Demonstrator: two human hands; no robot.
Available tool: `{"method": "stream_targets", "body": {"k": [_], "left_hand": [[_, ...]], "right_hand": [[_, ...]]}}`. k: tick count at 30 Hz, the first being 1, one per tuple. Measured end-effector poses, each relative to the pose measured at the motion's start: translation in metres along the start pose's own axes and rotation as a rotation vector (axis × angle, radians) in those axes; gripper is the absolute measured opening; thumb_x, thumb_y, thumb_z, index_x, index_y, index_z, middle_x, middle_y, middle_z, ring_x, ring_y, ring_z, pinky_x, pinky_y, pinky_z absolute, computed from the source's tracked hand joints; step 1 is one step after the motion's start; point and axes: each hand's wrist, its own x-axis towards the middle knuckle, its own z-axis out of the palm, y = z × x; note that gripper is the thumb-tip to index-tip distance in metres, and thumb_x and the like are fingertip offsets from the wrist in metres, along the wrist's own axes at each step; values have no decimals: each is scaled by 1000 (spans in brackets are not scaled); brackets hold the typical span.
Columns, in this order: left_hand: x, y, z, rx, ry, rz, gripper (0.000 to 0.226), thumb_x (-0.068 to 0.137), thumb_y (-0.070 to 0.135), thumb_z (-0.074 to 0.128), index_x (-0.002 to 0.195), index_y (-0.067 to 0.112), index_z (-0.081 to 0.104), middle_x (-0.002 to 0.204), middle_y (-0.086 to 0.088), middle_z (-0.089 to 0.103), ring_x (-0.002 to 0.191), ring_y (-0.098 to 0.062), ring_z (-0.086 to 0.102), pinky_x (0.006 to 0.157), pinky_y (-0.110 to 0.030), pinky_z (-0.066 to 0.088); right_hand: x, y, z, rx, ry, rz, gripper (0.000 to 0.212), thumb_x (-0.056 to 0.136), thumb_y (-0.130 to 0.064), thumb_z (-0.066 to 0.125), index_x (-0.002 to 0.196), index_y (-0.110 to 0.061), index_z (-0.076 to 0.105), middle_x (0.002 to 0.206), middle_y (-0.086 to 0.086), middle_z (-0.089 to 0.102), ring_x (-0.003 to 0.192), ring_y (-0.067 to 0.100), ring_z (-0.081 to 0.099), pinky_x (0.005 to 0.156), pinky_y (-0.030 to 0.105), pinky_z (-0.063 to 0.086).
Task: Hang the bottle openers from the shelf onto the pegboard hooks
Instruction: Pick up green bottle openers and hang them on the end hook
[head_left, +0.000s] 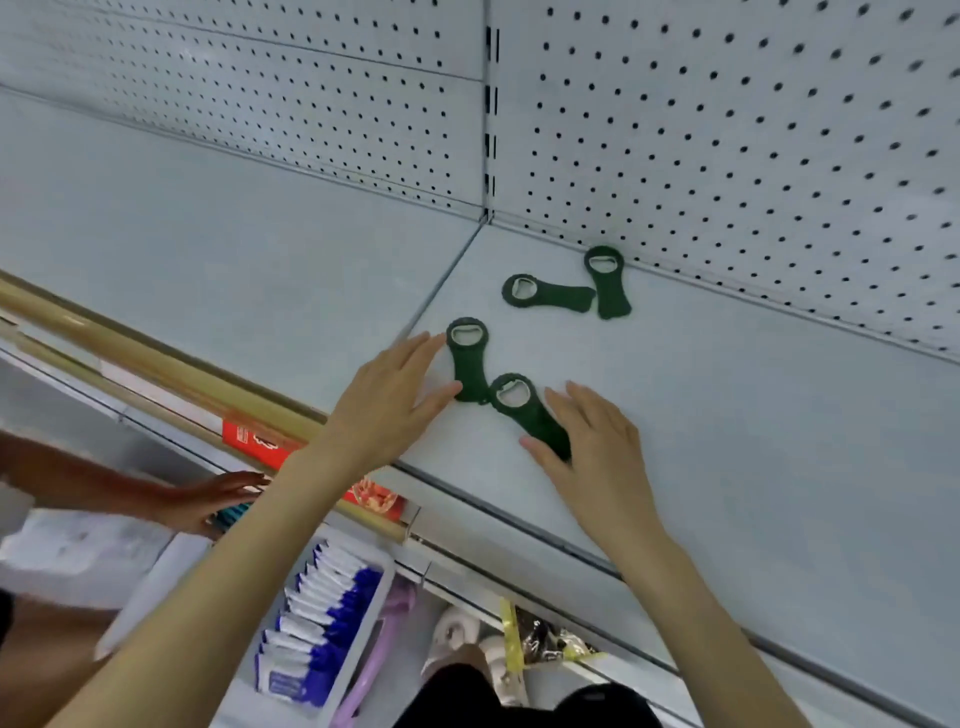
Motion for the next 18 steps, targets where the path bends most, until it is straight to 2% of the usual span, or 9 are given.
{"method": "stream_targets", "body": {"k": [3, 10, 15, 18], "left_hand": [[25, -7, 5, 8, -4, 77, 65, 96, 51, 36, 151, 19, 22, 157, -5, 24, 144, -22, 23, 117, -38, 17], [56, -18, 15, 67, -21, 165, 65, 97, 51, 31, 153, 21, 16, 159, -1, 20, 147, -16, 12, 119, -37, 1], [57, -21, 20, 75, 35, 244, 64, 95, 50, 39, 150, 21, 26, 157, 1, 27, 146, -16, 18, 118, -37, -2], [55, -22, 22, 30, 52, 271, 64, 94, 51, 43, 149, 21, 30, 155, 1, 31, 146, -15, 19, 118, -35, -4]], "right_hand": [[0, -7, 10, -31, 70, 42, 54, 93, -46, 52, 138, -17, 48, 148, 6, 41, 138, 25, 31, 116, 42, 19], [0, -15, 17, -23, 133, 157, 46, 91, -38, 60, 131, -16, 56, 143, 9, 47, 133, 26, 37, 114, 46, 25], [-2, -14, 17, 110, 147, 248, 39, 90, -29, 64, 127, -16, 59, 142, 5, 46, 133, 26, 37, 114, 39, 22], [-1, -15, 18, 147, 174, 262, 34, 89, -24, 65, 122, -15, 61, 138, 4, 49, 129, 25, 40, 111, 29, 19]]}}
